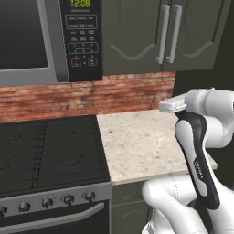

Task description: Get the candle and the beer from the cabinet and move them to the dining counter.

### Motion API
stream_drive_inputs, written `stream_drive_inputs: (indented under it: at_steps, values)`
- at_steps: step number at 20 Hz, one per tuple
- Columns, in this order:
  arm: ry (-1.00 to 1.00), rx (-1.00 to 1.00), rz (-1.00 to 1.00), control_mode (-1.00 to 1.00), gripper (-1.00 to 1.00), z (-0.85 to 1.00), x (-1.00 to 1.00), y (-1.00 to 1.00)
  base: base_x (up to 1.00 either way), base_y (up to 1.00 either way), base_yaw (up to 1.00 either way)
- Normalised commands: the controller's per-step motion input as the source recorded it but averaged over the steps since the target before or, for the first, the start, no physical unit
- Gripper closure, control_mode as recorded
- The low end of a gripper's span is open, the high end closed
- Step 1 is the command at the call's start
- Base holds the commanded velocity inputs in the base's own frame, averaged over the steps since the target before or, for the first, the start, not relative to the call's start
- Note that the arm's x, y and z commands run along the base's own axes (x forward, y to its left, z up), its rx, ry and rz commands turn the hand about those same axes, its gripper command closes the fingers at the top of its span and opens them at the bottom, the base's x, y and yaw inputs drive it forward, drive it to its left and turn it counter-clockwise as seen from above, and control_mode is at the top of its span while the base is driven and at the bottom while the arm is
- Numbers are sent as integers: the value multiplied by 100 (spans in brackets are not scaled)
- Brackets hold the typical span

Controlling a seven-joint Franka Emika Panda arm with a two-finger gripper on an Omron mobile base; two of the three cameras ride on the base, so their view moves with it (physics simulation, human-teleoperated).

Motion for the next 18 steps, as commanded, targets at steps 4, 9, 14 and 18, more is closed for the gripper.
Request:
stream_drive_inputs:
  at_steps: [4,9,14,18]
  values:
    - [-39,6,-2,-100,-100,96,0,0,0,0,0]
    - [-34,4,-5,-100,-100,87,0,0,0,0,0]
    - [-27,0,-8,-100,-100,47,0,0,0,0,0]
    - [-6,2,-3,-100,-100,3,0,-6,0,0,0]
